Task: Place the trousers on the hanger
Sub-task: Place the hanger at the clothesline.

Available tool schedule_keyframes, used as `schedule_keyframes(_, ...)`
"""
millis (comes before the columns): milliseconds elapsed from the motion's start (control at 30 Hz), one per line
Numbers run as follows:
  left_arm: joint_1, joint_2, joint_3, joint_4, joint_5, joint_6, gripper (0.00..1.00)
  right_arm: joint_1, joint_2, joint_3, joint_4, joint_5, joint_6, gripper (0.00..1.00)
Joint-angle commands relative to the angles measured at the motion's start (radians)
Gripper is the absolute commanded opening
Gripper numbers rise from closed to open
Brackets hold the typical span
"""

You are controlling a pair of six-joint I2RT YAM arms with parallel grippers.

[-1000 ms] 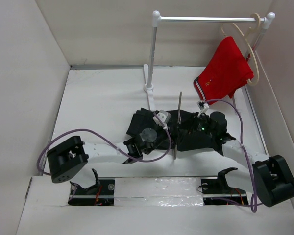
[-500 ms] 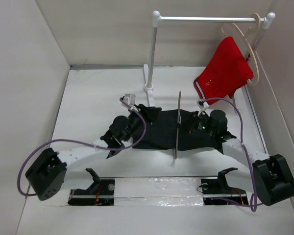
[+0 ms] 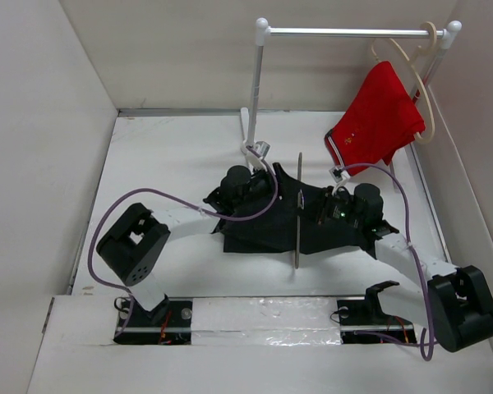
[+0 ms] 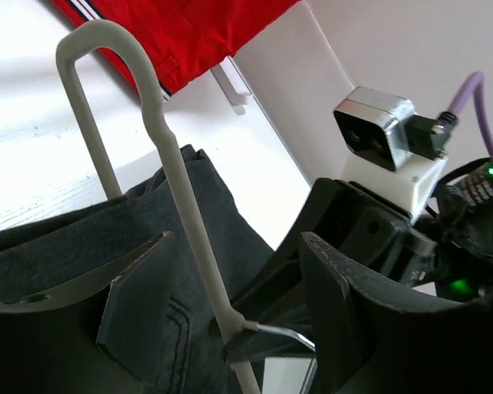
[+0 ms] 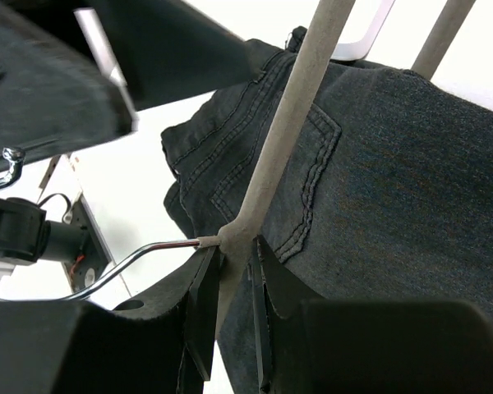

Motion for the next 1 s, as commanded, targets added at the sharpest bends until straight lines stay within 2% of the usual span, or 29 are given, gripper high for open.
schedule_keyframes(0,0.001,0.042,0.057,0.042,0.048,-0.017,0.57,0.006,-0.026,0.065,0.067,-0.06,-0.012,0.0)
schedule_keyframes(133,0.001,0.092,0.09,0.023,0.045,-0.016,0.56,0.015,-0.029,0.065,0.073,-0.059,-0.001,0.0)
schedule_keyframes(300,-0.008,0.138,0.118,0.046,0.079,-0.036,0.49,0.015,-0.027,0.062,0.081,-0.054,0.004,0.0)
schedule_keyframes(400,-0.008,0.156,0.101,0.088,0.081,-0.066,0.36,0.015,-0.015,0.068,0.087,-0.06,0.001,0.0)
schedule_keyframes(433,-0.008,0.168,0.097,0.107,0.088,-0.088,0.25,0.015,-0.01,0.065,0.1,-0.052,0.008,0.0)
schedule_keyframes(500,-0.008,0.173,0.087,0.128,0.091,-0.103,0.15,0.015,0.0,0.062,0.102,-0.046,0.007,0.0)
schedule_keyframes(567,-0.008,0.173,0.067,0.162,0.085,-0.125,0.0,0.015,0.013,0.058,0.108,-0.051,0.004,0.0)
schedule_keyframes(667,-0.008,0.173,0.066,0.161,0.078,-0.139,0.0,0.024,0.002,0.039,0.125,-0.025,0.004,0.01)
schedule_keyframes(700,-0.008,0.167,0.066,0.156,0.07,-0.142,0.0,0.024,-0.003,0.041,0.107,-0.014,-0.004,0.15)
schedule_keyframes(833,-0.008,0.156,0.067,0.124,0.016,-0.18,0.0,0.035,-0.046,0.036,0.073,0.016,-0.033,0.49)
schedule_keyframes(900,0.001,0.155,0.069,0.113,0.013,-0.215,0.0,0.062,-0.087,0.041,-0.002,0.049,-0.085,0.56)
schedule_keyframes(967,0.001,0.148,0.052,0.124,-0.011,-0.241,0.0,0.073,-0.108,0.051,-0.069,0.087,-0.13,0.58)
